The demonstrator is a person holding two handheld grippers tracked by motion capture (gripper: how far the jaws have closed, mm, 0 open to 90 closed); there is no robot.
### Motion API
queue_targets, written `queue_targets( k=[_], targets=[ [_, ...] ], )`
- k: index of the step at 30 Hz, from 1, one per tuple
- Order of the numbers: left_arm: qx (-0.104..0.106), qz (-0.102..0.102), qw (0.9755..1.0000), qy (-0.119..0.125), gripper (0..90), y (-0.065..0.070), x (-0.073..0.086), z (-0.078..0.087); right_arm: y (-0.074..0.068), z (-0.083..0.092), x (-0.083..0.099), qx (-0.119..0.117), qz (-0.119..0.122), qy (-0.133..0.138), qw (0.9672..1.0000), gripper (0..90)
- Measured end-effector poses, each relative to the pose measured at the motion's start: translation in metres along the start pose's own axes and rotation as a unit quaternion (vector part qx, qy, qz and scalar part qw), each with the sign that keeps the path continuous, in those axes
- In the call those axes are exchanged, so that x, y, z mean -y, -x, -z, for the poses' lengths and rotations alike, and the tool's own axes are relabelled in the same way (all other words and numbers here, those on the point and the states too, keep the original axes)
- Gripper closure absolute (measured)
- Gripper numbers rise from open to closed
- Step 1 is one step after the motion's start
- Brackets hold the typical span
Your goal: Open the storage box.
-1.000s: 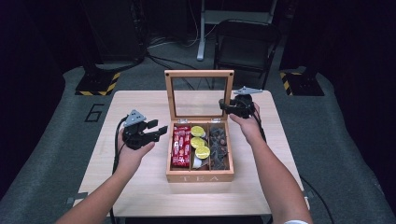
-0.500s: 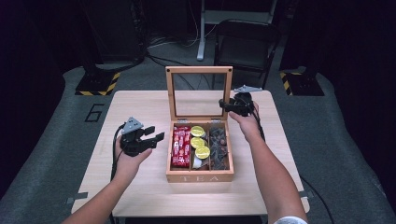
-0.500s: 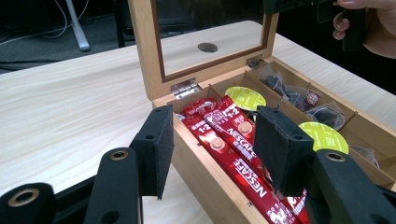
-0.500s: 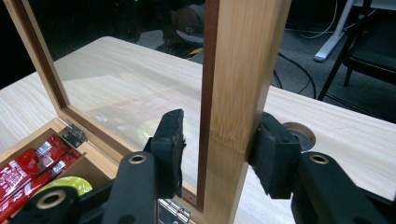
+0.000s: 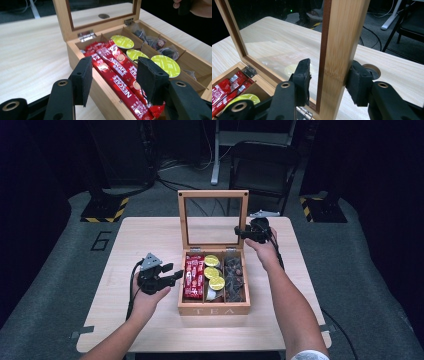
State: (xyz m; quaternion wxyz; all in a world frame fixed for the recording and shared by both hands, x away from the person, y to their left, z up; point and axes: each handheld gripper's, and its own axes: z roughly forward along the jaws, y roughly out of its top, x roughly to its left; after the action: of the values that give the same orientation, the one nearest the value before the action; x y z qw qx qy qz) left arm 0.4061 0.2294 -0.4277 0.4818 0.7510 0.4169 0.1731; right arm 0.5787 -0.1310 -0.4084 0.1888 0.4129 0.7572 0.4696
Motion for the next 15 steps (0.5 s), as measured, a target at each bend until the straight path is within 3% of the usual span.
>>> queue_targets(
  k=[4,15],
  targets=[
    [0.004,0.022,0.9997,-0.003,46.9,0.003,0.005,-0.007,0.0,-0.002,0.0,0.0,0.0,0.002,1.0,55.9],
    [-0.015,0.017,0.9993,-0.028,46.4,0.019,0.01,-0.035,0.001,-0.004,0.0,0.004,-0.003,0.002,1.0,55.1]
  ],
)
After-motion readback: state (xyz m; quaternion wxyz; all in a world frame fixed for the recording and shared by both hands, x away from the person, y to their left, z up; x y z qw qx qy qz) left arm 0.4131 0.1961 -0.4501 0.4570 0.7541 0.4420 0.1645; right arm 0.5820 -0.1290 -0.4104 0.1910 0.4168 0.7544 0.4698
